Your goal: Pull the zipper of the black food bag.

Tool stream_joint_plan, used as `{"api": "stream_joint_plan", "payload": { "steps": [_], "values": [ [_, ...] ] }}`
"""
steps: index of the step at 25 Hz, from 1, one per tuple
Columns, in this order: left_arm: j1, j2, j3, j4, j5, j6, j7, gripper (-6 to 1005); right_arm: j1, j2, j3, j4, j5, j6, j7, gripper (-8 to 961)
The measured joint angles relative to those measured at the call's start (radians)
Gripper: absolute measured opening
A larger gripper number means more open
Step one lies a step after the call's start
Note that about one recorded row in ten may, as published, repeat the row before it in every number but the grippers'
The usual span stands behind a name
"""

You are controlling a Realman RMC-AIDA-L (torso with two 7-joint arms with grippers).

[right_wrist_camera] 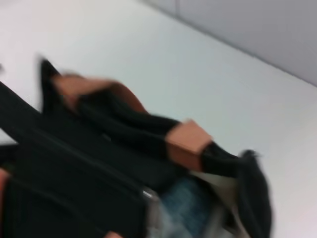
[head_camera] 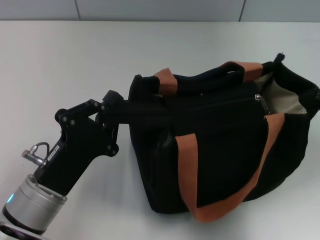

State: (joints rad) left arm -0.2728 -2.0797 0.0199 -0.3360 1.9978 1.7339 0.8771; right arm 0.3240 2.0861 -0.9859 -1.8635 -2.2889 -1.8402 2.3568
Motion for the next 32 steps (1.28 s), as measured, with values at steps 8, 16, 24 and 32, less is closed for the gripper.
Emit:
{"api": "stream_joint_plan", "payload": {
  "steps": [8, 16, 24, 32],
  "values": [
    [-0.006, 0.0, -0.117, -0.048, -0.003, 0.038, -0.045, 156, -0.133, 0.002, 0.109, 0.192, 0.446, 0.06, -0.252, 141],
    [0.003, 0.006, -0.245, 0.015, -0.003, 0.056, -0.04, 299, -0.212, 0.001, 0.179, 0.42, 0.653, 0.008, -0.569, 477],
    [-0.004, 0.022, -0.547, 0.172, 0.001, 0.076, -0.494, 540, -0.201, -0.001, 0.232, 0.618, 0.699, -0.042, -0.777, 638],
    [-0.048, 0.092, -0.408, 0.472, 0.086, 0.18, -1.347, 801, -0.164, -0.006, 0.255, 0.724, 0.691, -0.197, -0.909, 660]
  ]
}}
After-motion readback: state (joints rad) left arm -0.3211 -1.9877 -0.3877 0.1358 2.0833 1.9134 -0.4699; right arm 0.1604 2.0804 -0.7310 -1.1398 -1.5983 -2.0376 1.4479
